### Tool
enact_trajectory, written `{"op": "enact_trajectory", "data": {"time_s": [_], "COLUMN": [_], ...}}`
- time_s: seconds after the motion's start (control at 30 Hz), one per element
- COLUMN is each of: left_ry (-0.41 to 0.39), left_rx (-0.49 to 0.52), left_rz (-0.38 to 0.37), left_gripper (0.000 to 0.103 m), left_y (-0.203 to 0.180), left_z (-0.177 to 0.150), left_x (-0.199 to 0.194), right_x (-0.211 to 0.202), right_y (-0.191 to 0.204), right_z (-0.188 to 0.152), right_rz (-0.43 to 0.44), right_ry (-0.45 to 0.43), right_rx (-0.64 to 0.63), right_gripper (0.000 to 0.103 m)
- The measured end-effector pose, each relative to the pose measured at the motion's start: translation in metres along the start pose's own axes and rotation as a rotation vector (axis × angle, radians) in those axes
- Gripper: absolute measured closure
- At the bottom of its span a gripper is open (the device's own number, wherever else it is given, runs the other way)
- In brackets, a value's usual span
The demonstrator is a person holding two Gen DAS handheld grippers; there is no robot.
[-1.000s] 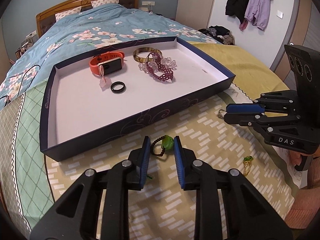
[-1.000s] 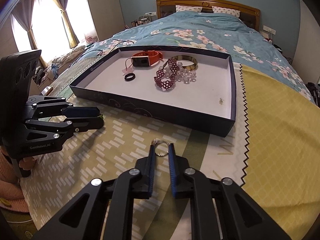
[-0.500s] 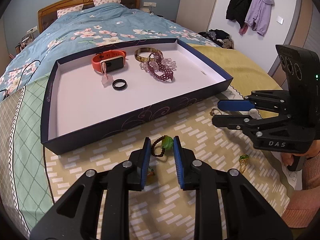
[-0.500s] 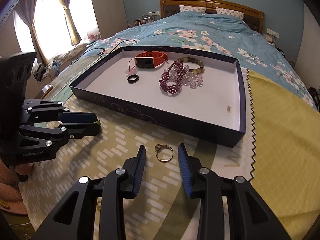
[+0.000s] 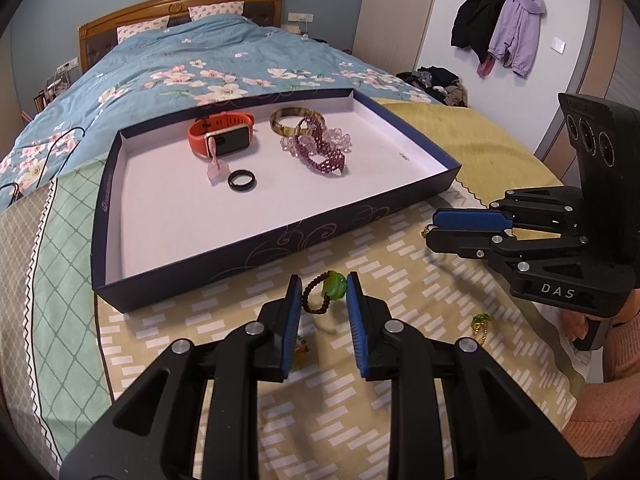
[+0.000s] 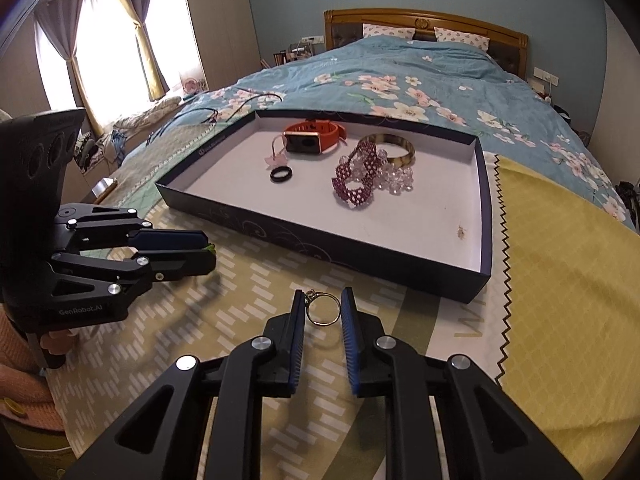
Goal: Organize jewelry
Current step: 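Carry the bracelet and gold ring over the box with both tools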
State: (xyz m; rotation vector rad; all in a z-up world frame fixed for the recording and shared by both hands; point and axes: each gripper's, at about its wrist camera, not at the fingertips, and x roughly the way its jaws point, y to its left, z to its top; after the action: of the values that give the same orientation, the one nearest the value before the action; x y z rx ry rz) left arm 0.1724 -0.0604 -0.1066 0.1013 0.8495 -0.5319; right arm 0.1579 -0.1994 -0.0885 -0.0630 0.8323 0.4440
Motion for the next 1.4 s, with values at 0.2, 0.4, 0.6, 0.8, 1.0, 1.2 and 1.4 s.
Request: {"op": "enact_trajectory", "data": {"time_s": [0.2, 0.4, 0.6, 0.8, 1.0, 1.2, 1.4], "left_ry": [-0.045, -0.089, -0.116, -0.133, -0.144, -0.154, -0.159], "left_rx": [0.012, 0.008, 0.007, 0.009, 0.005, 0.003, -0.003], "left_rz": [0.000, 0.004, 0.013, 0.018, 0.026, 0.034, 0.045], "left_gripper": [0.080, 0.080, 0.080, 0.080, 0.080, 0.080, 0.080], "left_y": [-0.005, -0.006, -0.006, -0.007, -0.007, -0.005, -0.002], "left_z": [0.003, 0.012, 0.018, 0.023, 0.027, 0.031, 0.035], "left_x": [-0.015, -0.030, -0.037, -0.040, -0.042, -0.044, -0.044], "right_x": [-0.013, -0.019, -0.019, -0.019, -0.018, -0.013, -0.011], "right_y": [0.004, 0.006, 0.007, 0.006, 0.006, 0.004, 0.003], "right_z": [0.007, 0.015, 0.022, 0.030, 0.033, 0.039, 0.045], "right_rz": [0.016, 0.027, 0.030, 0.032, 0.030, 0.030, 0.027], "right_ry": [-0.049, -0.083, -0.103, -0.124, -0.127, -0.130, -0.139], "right_rx": [0.000, 0.004, 0.003, 0.002, 0.001, 0.003, 0.000], "right_gripper": [0.087, 0.087, 0.087, 0.087, 0.087, 0.087, 0.087]}}
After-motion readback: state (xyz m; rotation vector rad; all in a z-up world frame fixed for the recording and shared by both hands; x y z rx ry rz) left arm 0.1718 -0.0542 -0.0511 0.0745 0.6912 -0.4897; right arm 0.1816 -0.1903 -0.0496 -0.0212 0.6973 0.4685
